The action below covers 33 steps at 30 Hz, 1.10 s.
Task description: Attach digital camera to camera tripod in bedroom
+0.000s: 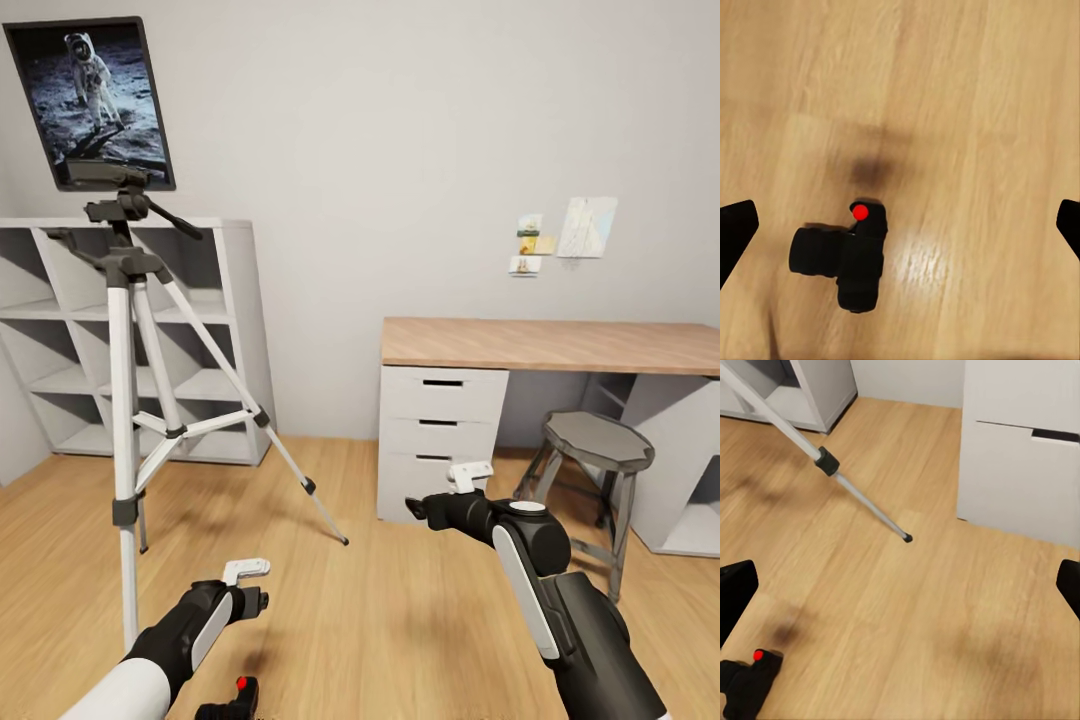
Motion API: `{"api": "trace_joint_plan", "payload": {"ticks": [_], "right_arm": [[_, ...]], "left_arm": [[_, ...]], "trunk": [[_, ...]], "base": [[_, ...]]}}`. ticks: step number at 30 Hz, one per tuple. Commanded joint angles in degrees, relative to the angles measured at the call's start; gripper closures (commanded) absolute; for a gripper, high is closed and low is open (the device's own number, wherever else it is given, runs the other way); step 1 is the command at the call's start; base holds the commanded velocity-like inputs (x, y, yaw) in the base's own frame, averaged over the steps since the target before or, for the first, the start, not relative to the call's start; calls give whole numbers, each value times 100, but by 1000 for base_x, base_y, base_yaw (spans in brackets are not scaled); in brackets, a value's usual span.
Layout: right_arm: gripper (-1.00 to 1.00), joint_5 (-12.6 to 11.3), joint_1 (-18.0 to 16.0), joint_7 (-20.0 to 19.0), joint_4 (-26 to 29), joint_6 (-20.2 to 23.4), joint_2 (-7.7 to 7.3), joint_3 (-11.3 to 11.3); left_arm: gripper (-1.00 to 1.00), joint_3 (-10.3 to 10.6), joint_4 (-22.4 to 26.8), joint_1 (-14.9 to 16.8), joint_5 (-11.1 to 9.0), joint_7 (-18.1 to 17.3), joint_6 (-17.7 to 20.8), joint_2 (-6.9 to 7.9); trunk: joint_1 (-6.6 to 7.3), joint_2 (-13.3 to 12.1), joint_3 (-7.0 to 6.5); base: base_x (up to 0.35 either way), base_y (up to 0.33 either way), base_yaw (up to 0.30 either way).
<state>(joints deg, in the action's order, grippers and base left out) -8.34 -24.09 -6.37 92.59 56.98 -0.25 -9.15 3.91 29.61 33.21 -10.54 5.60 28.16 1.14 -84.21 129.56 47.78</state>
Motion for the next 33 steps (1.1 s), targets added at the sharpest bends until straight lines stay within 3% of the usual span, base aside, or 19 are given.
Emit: {"api": "trace_joint_plan", "payload": {"ticks": [1, 24, 33], "right_arm": [[-100, -19, -5, 4, 5, 24, -2, -4], [-100, -11, 9, 12, 5, 28, 53, -15], [-100, -10, 2, 12, 5, 39, 52, -9]], "left_arm": [[-100, 43, 7, 2, -58, 49, 26, 5], [-100, 39, -8, 2, -72, 45, 18, 7], [-100, 39, -12, 2, -78, 39, 17, 9]], "trunk": [[-22, 44, 24], [-527, 967, 437], [-724, 1328, 599]], "base": [[0, 0, 0], [0, 0, 5], [0, 0, 183]]}}
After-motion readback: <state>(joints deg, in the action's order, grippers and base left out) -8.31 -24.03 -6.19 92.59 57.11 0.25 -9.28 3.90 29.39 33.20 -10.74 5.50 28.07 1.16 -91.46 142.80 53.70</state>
